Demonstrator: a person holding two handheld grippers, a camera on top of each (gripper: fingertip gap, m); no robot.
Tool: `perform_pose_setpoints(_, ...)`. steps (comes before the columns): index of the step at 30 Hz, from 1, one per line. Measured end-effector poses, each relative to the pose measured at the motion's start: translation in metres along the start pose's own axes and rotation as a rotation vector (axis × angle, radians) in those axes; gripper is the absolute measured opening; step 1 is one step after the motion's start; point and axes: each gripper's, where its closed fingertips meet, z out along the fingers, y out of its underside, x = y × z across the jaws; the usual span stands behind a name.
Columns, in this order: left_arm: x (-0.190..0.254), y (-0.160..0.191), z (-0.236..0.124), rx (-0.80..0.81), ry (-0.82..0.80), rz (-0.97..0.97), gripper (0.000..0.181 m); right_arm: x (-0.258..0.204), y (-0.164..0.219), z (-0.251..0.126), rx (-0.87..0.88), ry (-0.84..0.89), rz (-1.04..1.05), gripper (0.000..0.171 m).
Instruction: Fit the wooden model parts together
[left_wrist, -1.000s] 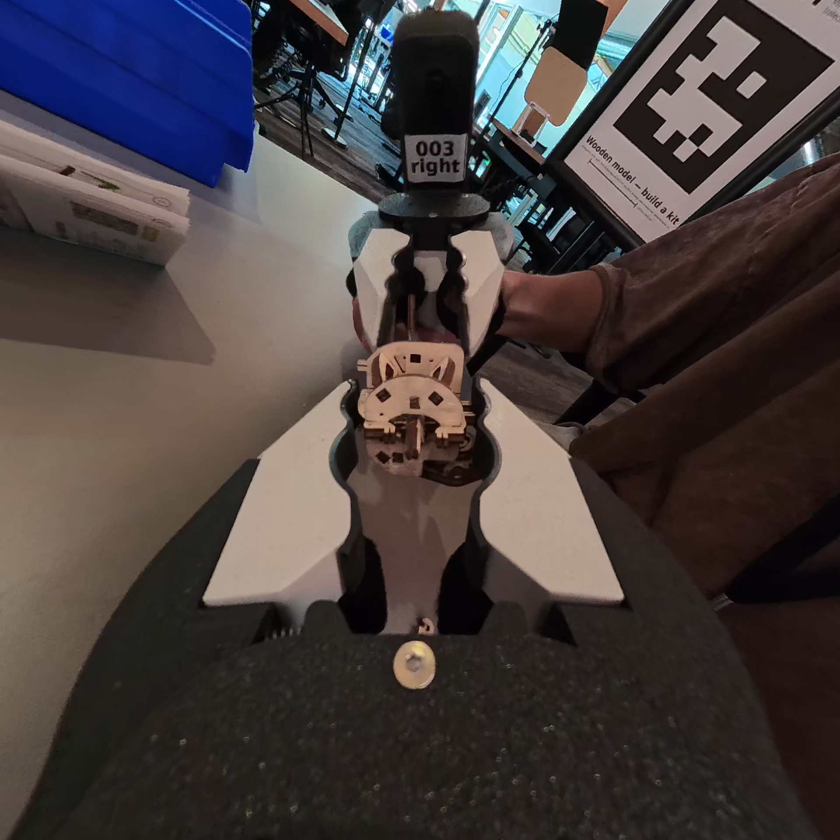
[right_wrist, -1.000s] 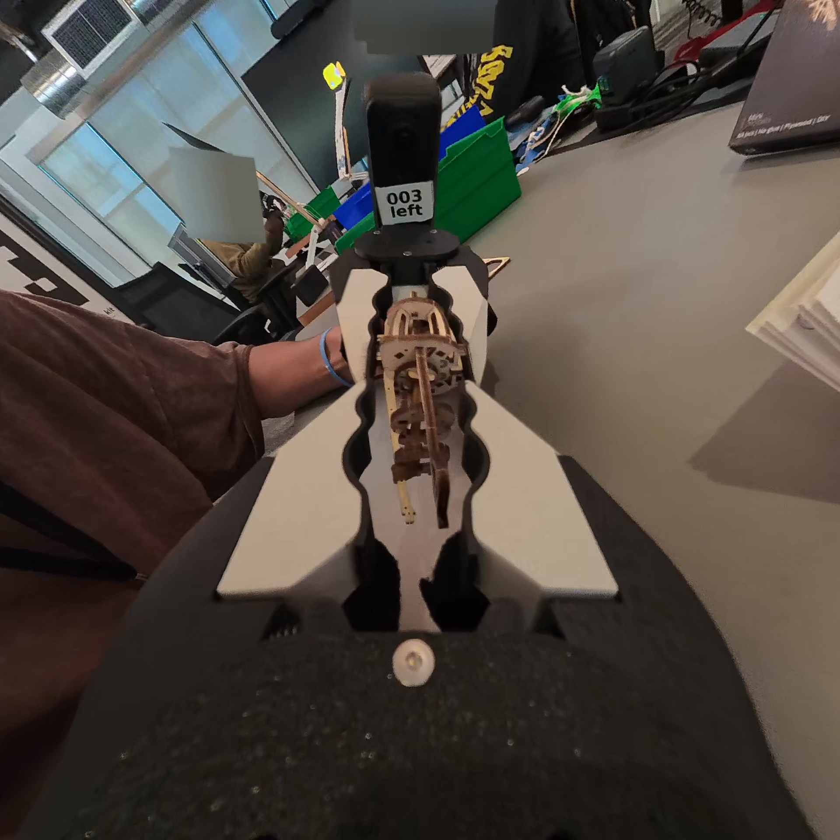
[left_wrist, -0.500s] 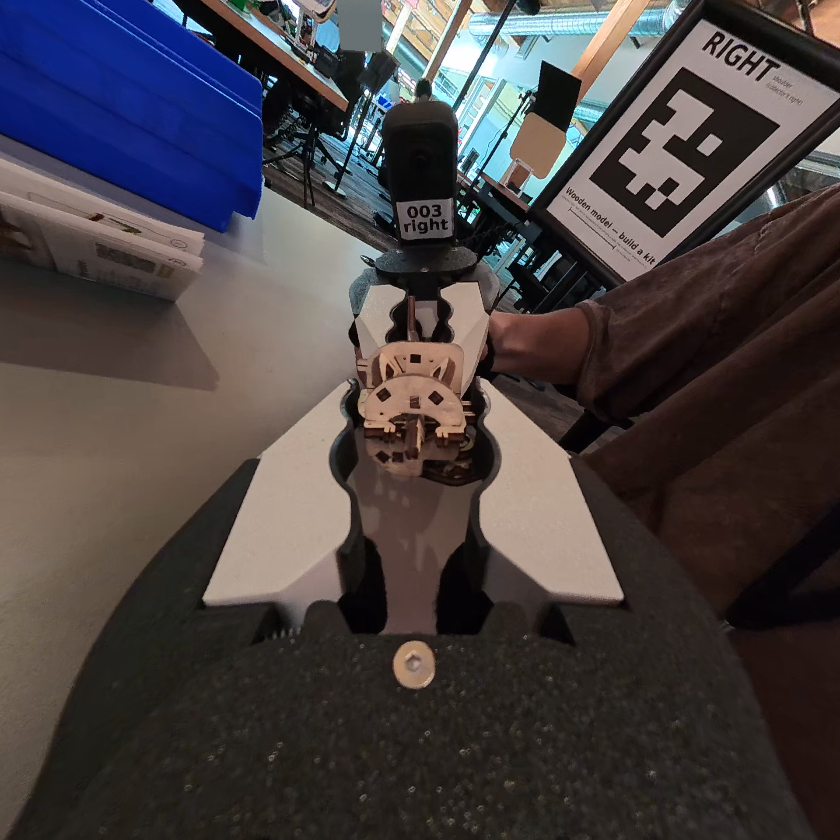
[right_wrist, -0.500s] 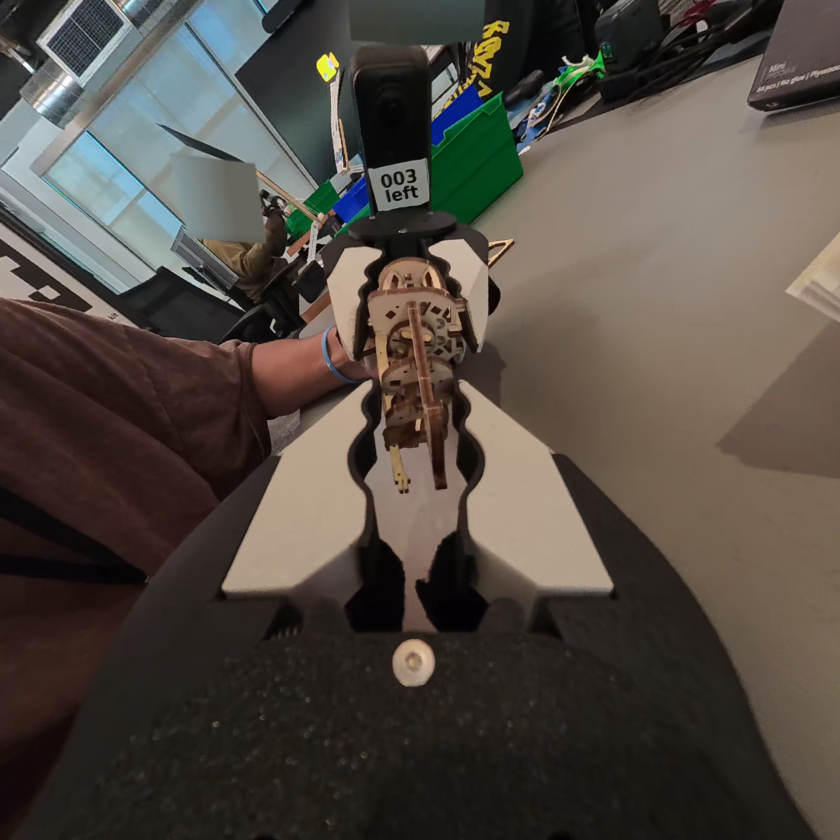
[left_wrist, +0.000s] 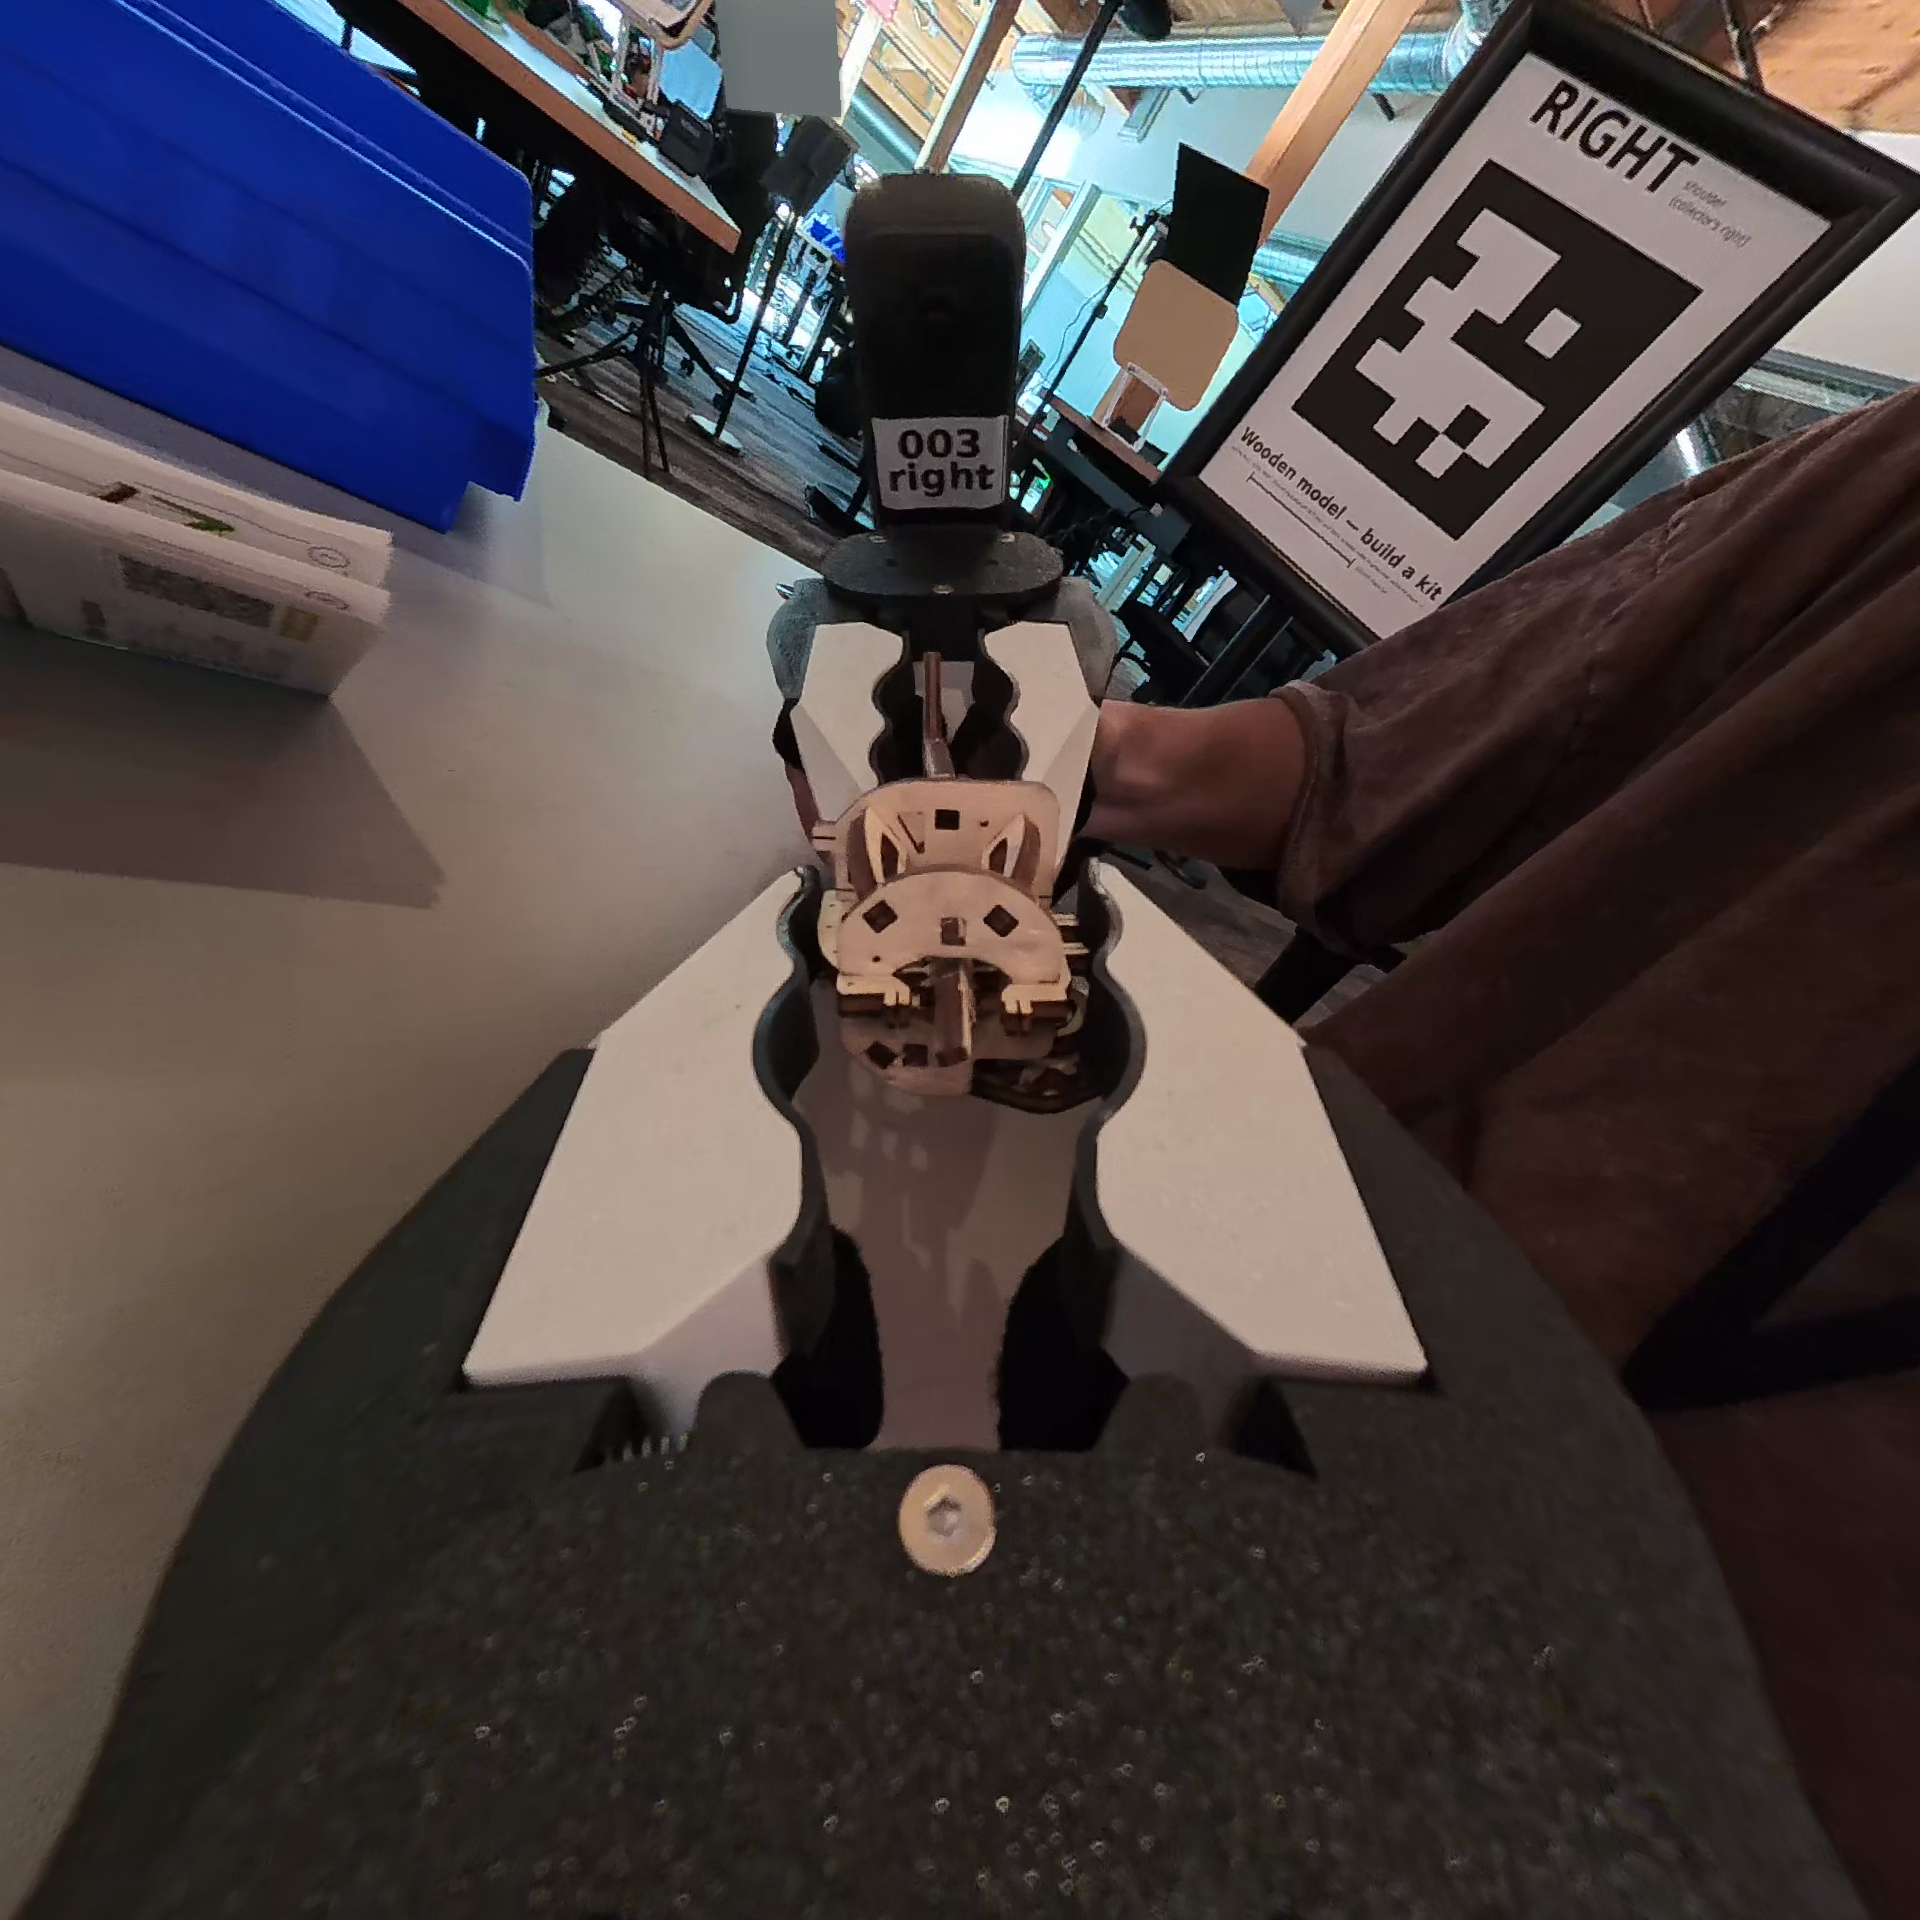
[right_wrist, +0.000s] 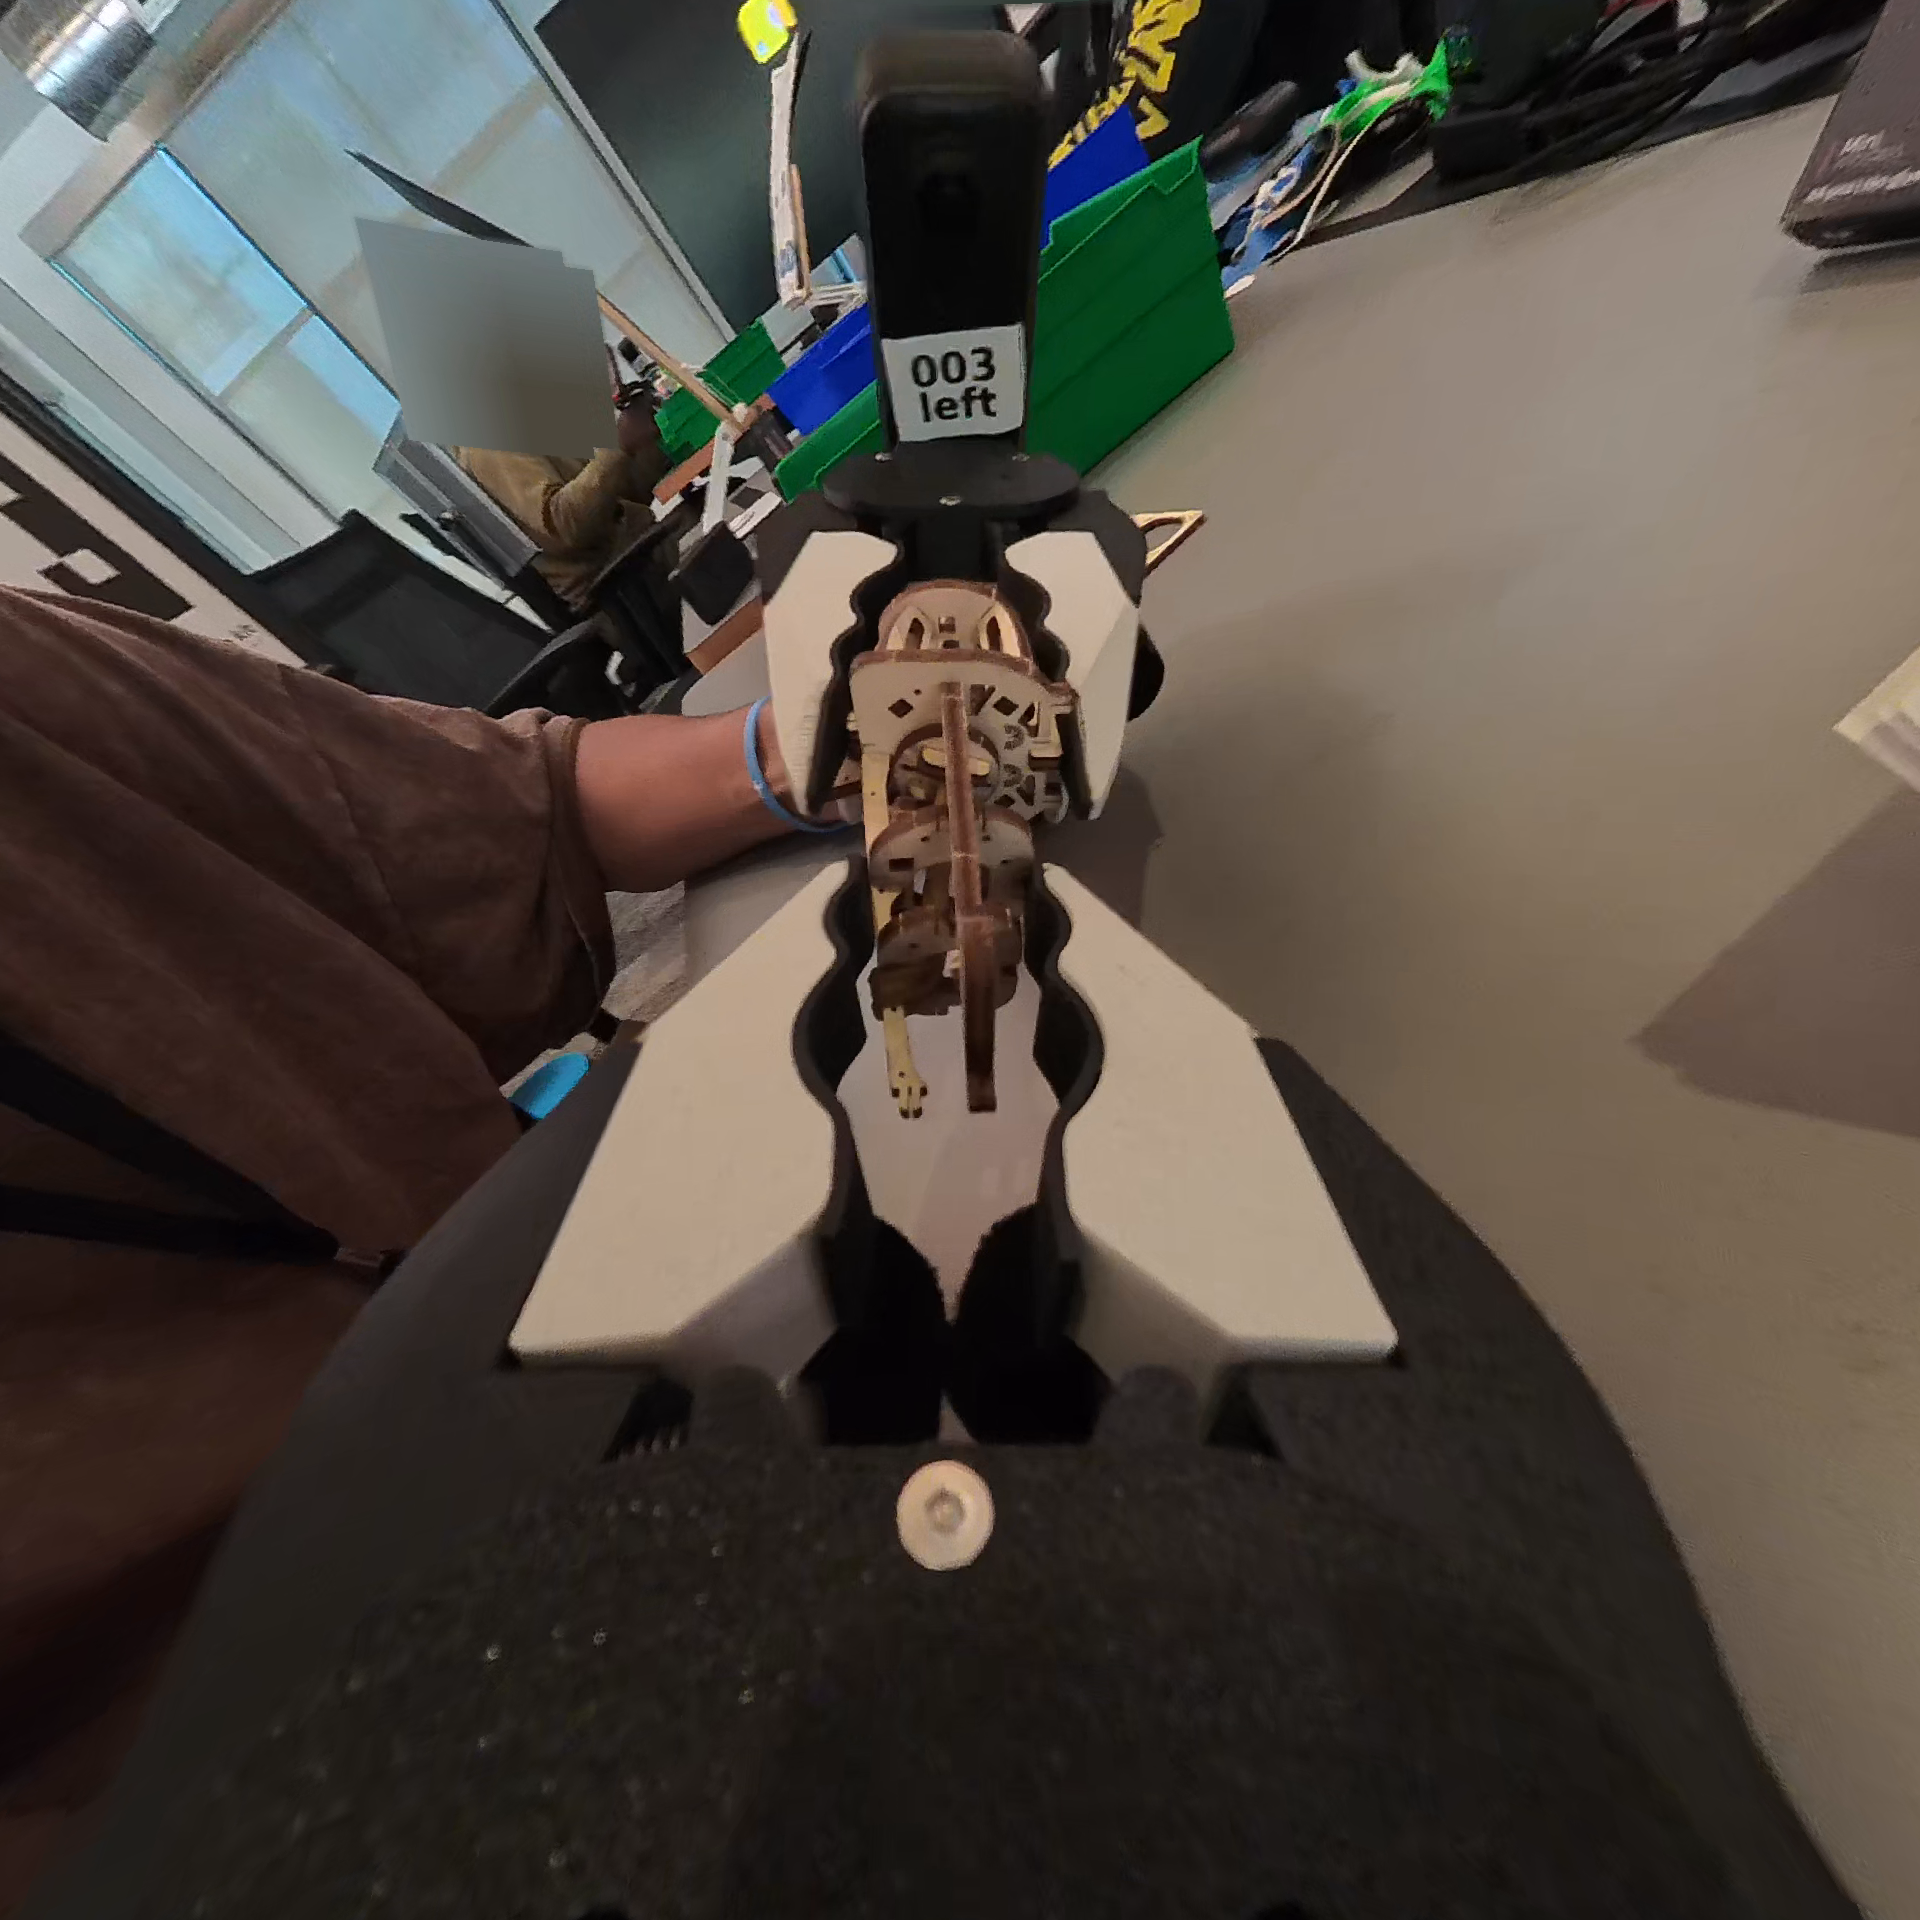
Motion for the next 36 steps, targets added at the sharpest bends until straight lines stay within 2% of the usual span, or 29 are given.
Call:
perform_pose_setpoints(3,-0.004,0.004,-0.002,-0.034,-0.006,-0.013,0.045,0.004,0.001,0.002,-0.023,0.064,-0.083,0.029)
perform_pose_setpoints(9,-0.005,0.015,0.000,-0.121,-0.036,0.036,0.042,0.005,0.011,0.001,-0.219,0.163,-0.192,0.029)
perform_pose_setpoints(13,0.002,0.006,-0.003,-0.059,0.023,0.017,0.042,-0.001,-0.001,0.000,-0.213,0.218,-0.228,0.031)
perform_pose_setpoints(16,0.012,0.003,-0.003,-0.029,0.091,-0.011,0.042,-0.006,-0.012,-0.003,-0.200,0.251,-0.282,0.045)
perform_pose_setpoints(19,0.016,0.001,-0.002,-0.008,0.123,-0.036,0.042,-0.016,-0.030,-0.010,-0.142,0.235,-0.297,0.045)
perform_pose_setpoints(25,0.010,-0.004,-0.005,0.031,0.102,-0.049,0.042,-0.022,-0.043,-0.019,-0.119,0.222,-0.189,0.023)
perform_pose_setpoints(32,0.010,0.003,0.002,-0.022,0.064,0.009,0.042,-0.011,-0.032,-0.011,-0.171,0.303,-0.314,0.009)
perform_pose_setpoints(36,0.010,0.005,0.003,-0.030,0.064,0.005,0.042,-0.015,-0.028,-0.010,-0.189,0.263,-0.268,0.002)
